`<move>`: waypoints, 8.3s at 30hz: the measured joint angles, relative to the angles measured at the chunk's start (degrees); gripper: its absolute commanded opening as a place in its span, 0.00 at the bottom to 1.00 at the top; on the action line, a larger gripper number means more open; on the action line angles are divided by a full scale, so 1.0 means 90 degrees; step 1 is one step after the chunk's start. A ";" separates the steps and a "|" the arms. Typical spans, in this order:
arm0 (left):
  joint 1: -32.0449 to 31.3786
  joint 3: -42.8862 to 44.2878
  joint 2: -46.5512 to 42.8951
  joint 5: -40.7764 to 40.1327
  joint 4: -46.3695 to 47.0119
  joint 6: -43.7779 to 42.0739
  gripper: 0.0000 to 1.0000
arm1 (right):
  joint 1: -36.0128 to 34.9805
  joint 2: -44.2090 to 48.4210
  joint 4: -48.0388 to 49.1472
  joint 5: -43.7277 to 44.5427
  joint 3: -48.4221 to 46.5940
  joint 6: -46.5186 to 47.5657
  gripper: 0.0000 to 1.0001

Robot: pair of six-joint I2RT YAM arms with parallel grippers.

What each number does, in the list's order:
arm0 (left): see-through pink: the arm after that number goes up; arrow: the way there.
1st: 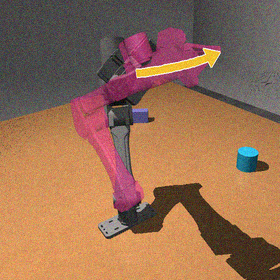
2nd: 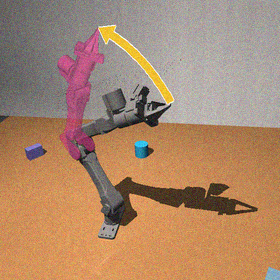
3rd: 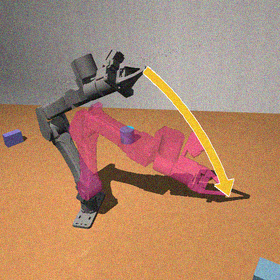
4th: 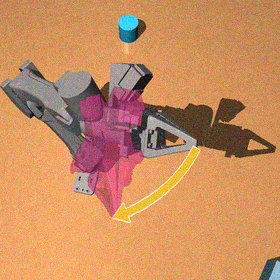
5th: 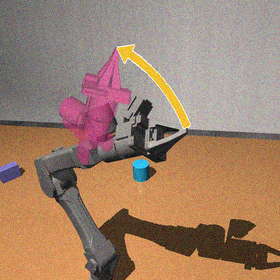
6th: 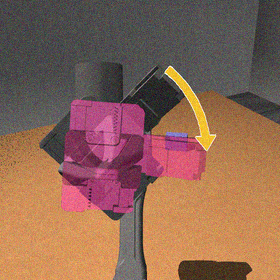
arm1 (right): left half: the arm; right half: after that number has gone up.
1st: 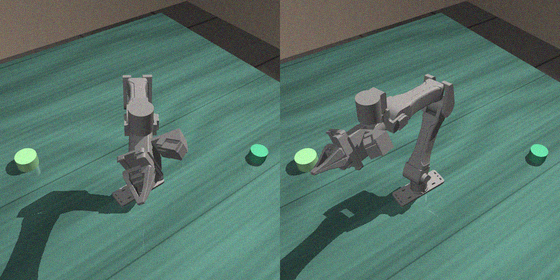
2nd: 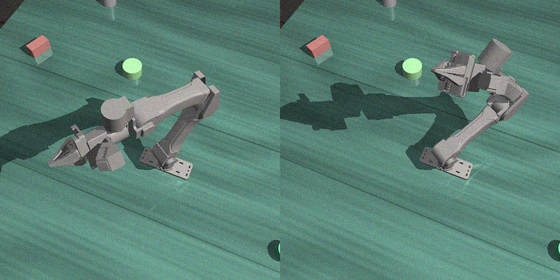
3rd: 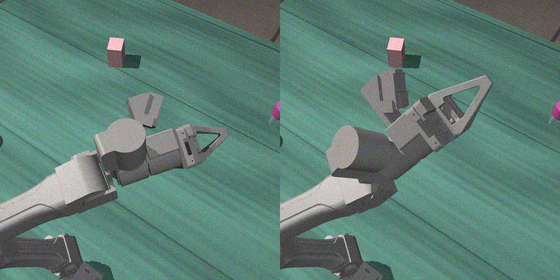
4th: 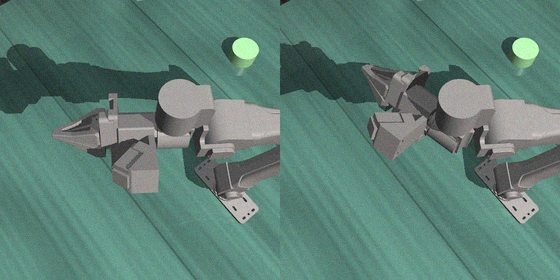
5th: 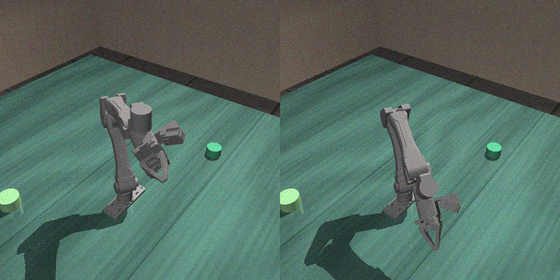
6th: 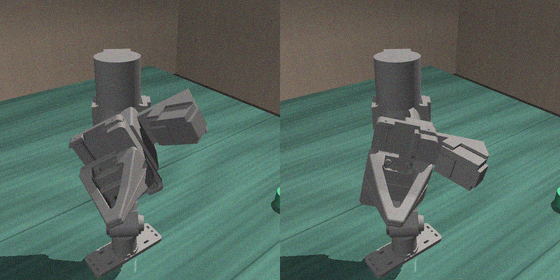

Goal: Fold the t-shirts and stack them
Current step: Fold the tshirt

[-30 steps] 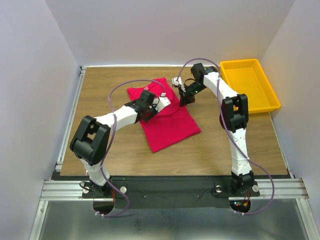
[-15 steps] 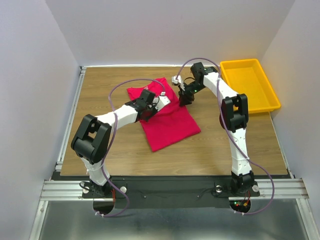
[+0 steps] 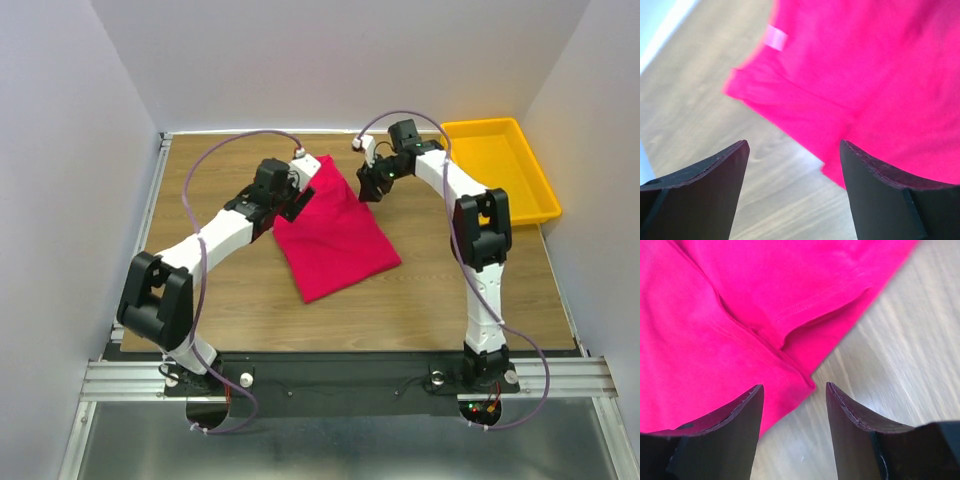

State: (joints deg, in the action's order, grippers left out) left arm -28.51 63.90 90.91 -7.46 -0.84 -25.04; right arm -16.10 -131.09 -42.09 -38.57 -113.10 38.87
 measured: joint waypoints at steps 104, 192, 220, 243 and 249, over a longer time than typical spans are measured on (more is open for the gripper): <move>-0.3653 -0.2640 -0.0828 -0.0920 -0.0913 0.0551 0.60 | 0.0209 0.2535 -0.1460 -0.0406 0.4454 0.5824 0.63; -0.0452 -0.2055 -0.2538 0.0886 -0.0209 -0.3364 0.00 | 0.0369 0.1443 -0.3648 -0.1795 -0.0005 0.2759 0.01; 0.0226 -0.1039 -0.0729 0.1110 0.0733 -0.3711 0.00 | 0.0568 0.0294 -0.2021 -0.1637 -0.1008 0.0554 0.01; 0.0313 -0.0403 0.0214 0.0750 0.1409 -0.3786 0.00 | 0.0578 0.0160 -0.0384 -0.1122 -0.1013 -0.0872 0.01; 0.0359 -0.0316 0.0491 0.0568 0.1668 -0.3786 0.00 | 0.0578 0.0134 0.0100 -0.0959 -0.1001 -0.1277 0.01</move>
State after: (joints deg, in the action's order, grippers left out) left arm -25.28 61.06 95.33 -2.35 14.17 -59.11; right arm -10.90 -129.88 -41.19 -47.20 -122.10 27.38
